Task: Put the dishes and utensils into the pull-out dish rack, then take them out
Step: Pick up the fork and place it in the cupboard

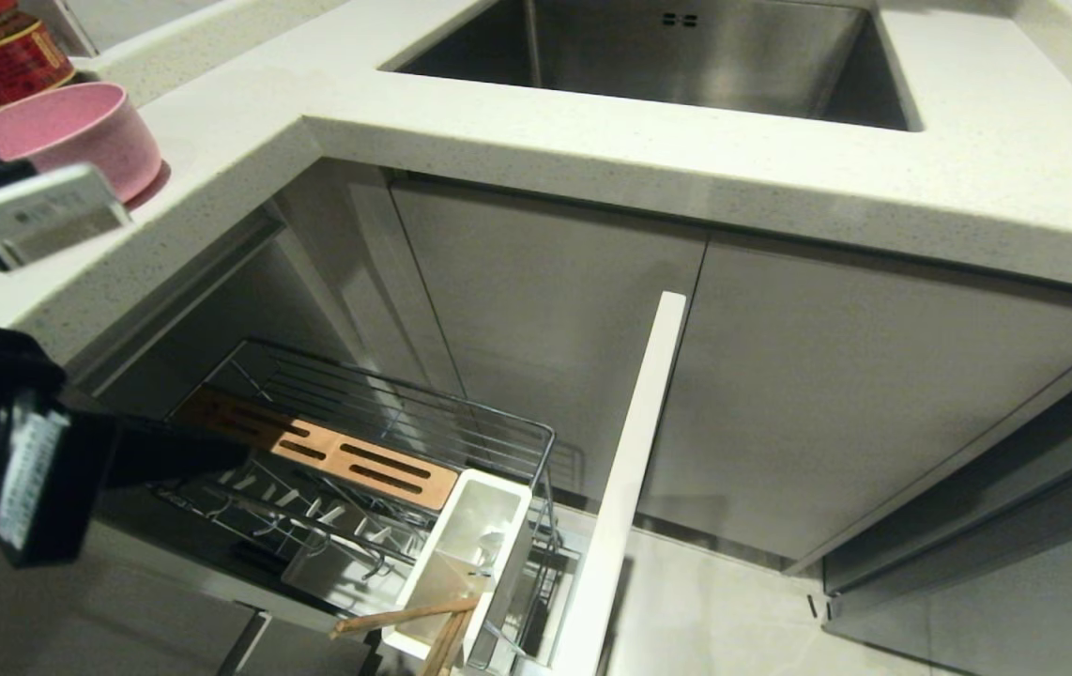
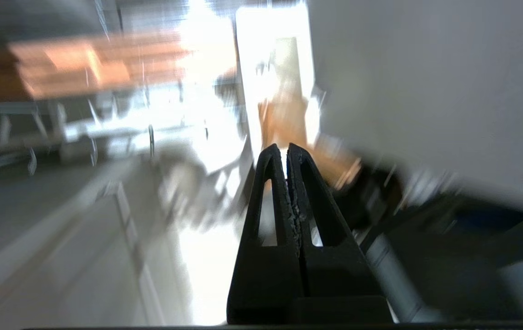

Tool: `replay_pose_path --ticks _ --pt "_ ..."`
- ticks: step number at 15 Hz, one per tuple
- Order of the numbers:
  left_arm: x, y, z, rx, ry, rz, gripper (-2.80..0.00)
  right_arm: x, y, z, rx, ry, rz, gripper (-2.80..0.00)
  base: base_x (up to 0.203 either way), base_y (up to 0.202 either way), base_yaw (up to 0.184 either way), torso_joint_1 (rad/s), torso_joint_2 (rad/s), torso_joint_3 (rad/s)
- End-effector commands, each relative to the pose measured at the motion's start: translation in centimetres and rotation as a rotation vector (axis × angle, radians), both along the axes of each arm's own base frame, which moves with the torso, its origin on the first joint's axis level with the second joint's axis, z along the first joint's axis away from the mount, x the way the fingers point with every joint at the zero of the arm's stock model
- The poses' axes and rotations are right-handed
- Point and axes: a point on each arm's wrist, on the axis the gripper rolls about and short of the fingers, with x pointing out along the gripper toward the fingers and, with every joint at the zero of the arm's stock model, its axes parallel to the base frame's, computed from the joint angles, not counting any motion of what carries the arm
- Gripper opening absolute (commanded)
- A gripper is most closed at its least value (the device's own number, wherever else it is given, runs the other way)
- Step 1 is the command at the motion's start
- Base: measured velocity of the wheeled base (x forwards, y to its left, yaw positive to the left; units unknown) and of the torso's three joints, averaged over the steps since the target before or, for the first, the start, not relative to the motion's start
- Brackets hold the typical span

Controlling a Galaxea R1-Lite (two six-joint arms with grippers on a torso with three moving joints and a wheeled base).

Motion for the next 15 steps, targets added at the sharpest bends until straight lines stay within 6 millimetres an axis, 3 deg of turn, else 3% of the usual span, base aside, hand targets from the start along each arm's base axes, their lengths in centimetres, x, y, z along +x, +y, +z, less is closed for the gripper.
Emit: replay_pose_path --ticks 1,5,8,11,13,15 --pt "-2.2 2.2 2.5 -0.149 -0.146 0.044 -2.8 0.2 0.0 -0.7 0.0 0.025 0.0 -2.8 0.0 0.0 0.0 0.0 0.0 0.0" --pt "-2.4 4.2 4.8 -0.26 -0.342 0.225 -2.8 0.2 0.0 -0.7 0.0 0.025 0.0 -2.8 0.0 0.0 0.0 0.0 0.0 0.0" --pt "-2.5 6.0 6.0 -0.243 -0.464 0.431 -2.8 0.2 0.0 -0.7 0.0 0.025 0.0 -2.8 0.0 0.0 0.0 0.0 0.0 0.0" --pt "-3.8 7.9 7.7 -0.209 -0.571 0.669 -2.8 0.2 0.0 -0.7 0.0 0.025 0.0 -2.8 0.0 0.0 0.0 0.0 0.0 0.0" --pt "-5.0 8.8 8.3 -0.208 -0.578 0.845 -2.8 0.2 0.0 -0.7 0.0 0.025 0.0 -2.8 0.0 0.0 0.0 0.0 0.0 0.0" --pt "-5.8 9.2 7.5 -0.237 -0.469 0.981 -2.8 0.2 0.0 -0.7 0.0 0.025 0.0 -2.8 0.0 0.0 0.0 0.0 0.0 0.0"
